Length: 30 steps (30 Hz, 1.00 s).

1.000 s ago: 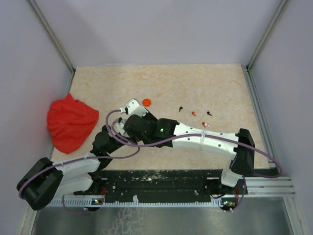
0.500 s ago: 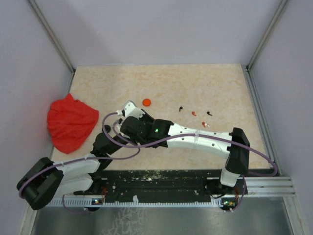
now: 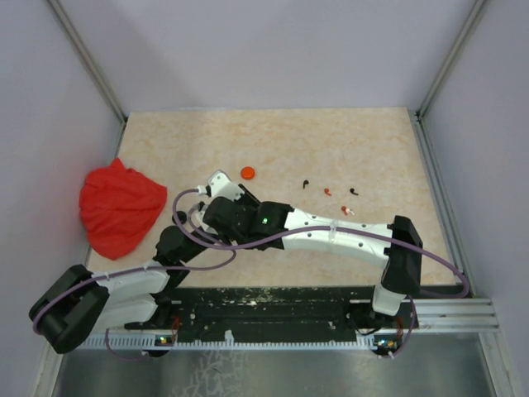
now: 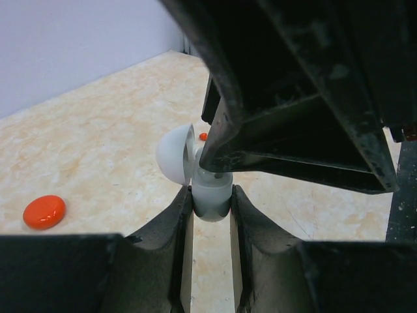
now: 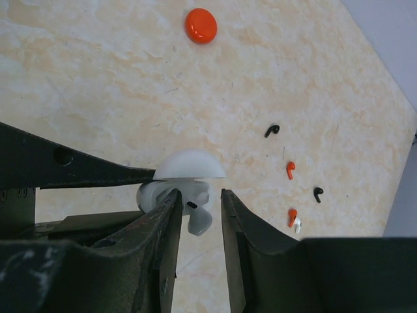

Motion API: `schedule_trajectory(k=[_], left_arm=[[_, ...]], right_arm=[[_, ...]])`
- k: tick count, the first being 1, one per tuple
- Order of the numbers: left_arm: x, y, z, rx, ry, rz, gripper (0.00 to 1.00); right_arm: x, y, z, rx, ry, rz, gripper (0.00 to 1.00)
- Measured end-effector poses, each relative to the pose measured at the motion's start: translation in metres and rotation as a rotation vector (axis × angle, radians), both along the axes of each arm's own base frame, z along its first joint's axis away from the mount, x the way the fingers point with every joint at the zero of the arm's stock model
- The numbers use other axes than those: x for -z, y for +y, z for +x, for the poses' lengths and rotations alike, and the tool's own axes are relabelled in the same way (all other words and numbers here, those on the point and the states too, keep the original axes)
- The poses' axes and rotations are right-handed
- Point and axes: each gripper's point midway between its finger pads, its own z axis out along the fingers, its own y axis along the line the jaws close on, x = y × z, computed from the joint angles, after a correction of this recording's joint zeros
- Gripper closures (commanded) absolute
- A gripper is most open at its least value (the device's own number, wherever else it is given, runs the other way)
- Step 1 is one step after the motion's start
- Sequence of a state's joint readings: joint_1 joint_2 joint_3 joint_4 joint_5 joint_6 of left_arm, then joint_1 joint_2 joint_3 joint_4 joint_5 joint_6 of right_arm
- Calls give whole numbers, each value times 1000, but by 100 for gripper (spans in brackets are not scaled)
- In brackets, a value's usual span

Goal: Insert the wireless bluetooth earbuds into the charging case
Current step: Place the earbud in the charging case.

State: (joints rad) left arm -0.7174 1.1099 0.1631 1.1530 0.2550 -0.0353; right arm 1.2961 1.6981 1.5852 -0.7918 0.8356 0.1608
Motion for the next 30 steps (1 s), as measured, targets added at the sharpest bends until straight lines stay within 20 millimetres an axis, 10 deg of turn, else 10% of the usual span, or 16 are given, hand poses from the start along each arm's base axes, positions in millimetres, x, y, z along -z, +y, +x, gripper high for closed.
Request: schedule_trajectory(k=[16,30], left_arm=[[-4,2,-2,0,36,-72,99],[-11,1,-10,48,44,-98,99]], right_arm=[[-31,-10,-17,-79,64,209,63],[-10,-16,-11,-72,103,205,63]])
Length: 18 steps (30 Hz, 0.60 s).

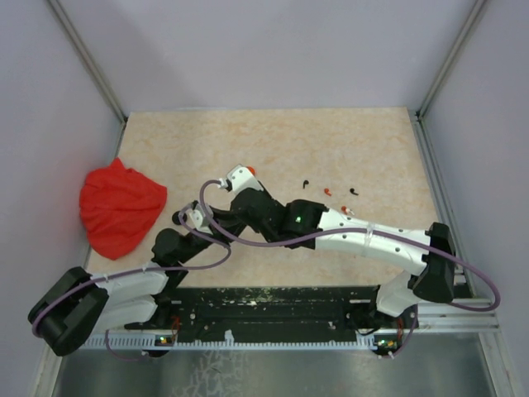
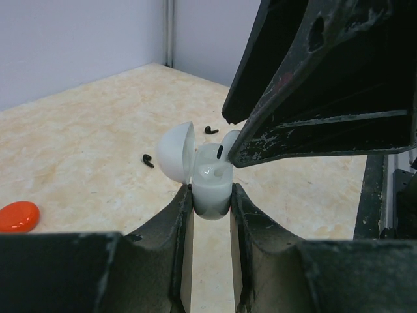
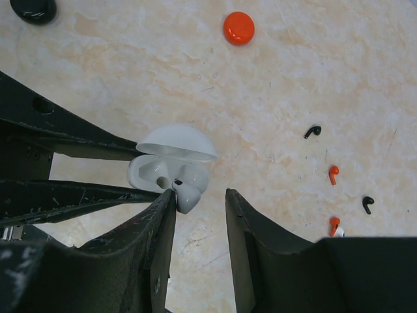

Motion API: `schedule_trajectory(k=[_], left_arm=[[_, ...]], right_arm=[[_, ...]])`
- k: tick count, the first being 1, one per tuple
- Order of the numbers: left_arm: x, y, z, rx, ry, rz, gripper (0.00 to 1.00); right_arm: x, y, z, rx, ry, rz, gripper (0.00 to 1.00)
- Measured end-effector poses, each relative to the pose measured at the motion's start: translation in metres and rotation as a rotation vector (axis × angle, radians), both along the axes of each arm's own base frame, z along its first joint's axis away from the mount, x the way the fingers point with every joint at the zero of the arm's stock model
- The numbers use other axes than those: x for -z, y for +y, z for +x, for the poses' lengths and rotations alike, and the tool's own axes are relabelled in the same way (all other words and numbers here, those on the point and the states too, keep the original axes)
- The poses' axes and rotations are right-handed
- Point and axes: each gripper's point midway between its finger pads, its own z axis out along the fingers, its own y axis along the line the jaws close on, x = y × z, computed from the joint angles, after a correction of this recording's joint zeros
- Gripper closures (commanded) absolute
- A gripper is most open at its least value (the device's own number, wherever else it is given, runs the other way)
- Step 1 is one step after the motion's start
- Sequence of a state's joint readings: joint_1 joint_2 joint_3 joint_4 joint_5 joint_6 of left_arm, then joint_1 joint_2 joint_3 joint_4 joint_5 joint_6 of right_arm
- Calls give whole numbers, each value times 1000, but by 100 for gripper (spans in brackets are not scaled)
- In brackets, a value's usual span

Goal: Insert the wireless bluetooth earbuds into the charging case
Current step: Place the earbud in the charging case, then pick up the earbud from the center of the board.

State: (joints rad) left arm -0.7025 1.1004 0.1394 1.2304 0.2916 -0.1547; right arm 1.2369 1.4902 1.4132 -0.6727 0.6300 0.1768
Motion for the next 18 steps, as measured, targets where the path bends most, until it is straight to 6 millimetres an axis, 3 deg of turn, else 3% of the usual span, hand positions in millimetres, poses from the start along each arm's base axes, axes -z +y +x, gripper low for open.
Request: schedule_trajectory(k=[10,18], left_arm=[[2,-2,-8,64,-5,18,99],[3,-8,-17,141,-13,38,99]], right_arm=[[7,-31,4,11,-4,-18,63],[-10,-57,11,15,-10,77,62]])
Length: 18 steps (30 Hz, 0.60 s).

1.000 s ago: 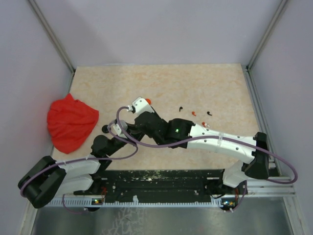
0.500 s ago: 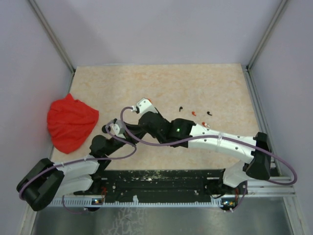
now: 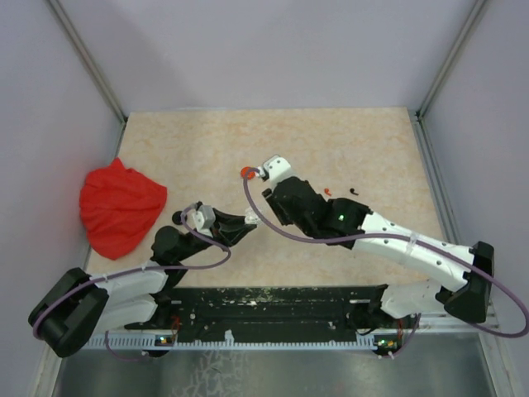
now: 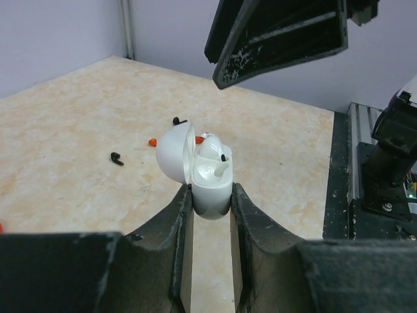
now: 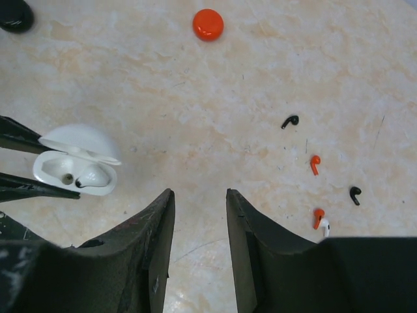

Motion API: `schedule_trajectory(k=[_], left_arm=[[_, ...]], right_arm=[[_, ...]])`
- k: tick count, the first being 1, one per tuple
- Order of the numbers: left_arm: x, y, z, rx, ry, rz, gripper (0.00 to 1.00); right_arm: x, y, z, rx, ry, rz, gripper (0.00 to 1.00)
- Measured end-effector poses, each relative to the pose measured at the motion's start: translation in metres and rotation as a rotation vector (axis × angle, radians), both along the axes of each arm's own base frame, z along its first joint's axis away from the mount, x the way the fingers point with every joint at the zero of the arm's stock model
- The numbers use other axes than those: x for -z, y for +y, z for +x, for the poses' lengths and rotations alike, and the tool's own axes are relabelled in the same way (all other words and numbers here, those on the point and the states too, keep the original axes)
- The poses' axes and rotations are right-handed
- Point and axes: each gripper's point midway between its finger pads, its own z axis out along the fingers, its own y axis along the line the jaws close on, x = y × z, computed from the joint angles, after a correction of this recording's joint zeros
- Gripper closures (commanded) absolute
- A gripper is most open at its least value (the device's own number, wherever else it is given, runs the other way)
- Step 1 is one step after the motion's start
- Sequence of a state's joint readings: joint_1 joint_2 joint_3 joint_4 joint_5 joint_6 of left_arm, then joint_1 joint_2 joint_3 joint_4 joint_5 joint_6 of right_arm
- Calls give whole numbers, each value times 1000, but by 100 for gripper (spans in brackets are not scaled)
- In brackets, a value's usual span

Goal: Insert the wireless bluetooth earbuds into the charging case
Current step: Pick up the earbud from the center of the board.

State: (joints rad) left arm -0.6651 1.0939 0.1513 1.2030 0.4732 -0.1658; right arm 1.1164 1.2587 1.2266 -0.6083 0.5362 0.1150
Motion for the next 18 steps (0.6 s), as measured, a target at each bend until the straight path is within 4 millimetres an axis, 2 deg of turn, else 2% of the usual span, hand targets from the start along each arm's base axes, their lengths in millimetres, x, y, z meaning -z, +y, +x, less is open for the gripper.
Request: schedule_trajectory(k=[4,8,15,18], left_arm=[[6,0,1,-4,17,18,99],[6,4,4,-27,19,23,99],[12,8,10,-68,11,50,99],[17,10,12,-81,10,68,99]], right_arm=[[8,-24,20,66,40,35,62],[43,-67,48,204,123,28,62],[102,-137,74,433,296,50,62],[123,-158,83,520,362,68,63]])
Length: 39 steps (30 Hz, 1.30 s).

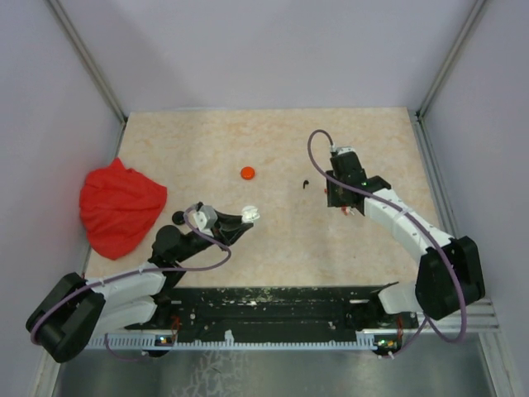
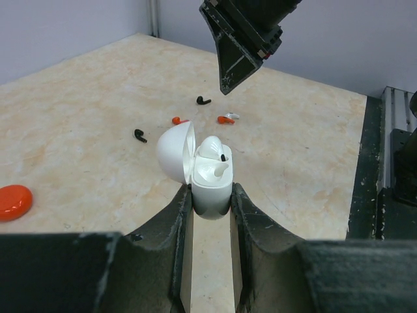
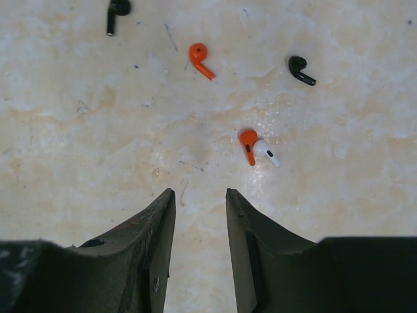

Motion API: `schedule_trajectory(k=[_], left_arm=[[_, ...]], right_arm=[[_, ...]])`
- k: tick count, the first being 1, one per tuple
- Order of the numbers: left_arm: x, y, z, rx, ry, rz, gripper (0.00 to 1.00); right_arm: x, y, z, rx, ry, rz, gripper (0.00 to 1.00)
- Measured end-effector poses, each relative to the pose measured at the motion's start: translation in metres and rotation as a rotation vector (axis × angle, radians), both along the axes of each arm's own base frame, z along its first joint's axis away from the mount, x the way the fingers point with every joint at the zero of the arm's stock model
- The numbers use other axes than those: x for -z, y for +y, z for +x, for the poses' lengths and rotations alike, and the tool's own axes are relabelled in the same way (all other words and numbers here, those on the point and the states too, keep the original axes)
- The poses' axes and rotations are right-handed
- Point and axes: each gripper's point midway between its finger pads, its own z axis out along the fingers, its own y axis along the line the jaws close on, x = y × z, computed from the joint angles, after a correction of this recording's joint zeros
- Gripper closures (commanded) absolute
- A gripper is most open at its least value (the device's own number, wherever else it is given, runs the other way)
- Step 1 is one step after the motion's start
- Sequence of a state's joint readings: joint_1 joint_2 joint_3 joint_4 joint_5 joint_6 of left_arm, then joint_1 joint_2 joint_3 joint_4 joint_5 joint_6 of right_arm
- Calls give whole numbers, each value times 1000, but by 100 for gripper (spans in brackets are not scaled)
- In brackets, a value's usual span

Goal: Insert the wireless bluetooth earbuds into the charging case
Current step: Pick up the earbud from the center of the board.

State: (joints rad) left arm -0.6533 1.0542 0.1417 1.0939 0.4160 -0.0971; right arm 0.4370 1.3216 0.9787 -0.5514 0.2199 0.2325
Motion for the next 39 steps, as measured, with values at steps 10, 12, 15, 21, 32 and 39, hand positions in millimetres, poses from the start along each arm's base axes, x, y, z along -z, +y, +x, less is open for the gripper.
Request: schedule_trajectory(k=[10,12,15,21,32,39], left_arm=[[15,5,5,-27,-15,70,99],[19,6,6,-35,-11,85,99],[21,9,7,-48,-9,101,99],[16,11,7,-57,-21,94,99],[17,11,7,-56,-19,96,99],[18,10,7,-55,-16,98,99]], right_arm=[[52,-51,18,208,146,27,69],[60,-61,18,238,169,18,70],[71,-72,18,271,202,3,71],[92,-79,16,289,259,-20,70],[101,-71,18,244,281,4,64],[105,-67,27,219,279,12,62]])
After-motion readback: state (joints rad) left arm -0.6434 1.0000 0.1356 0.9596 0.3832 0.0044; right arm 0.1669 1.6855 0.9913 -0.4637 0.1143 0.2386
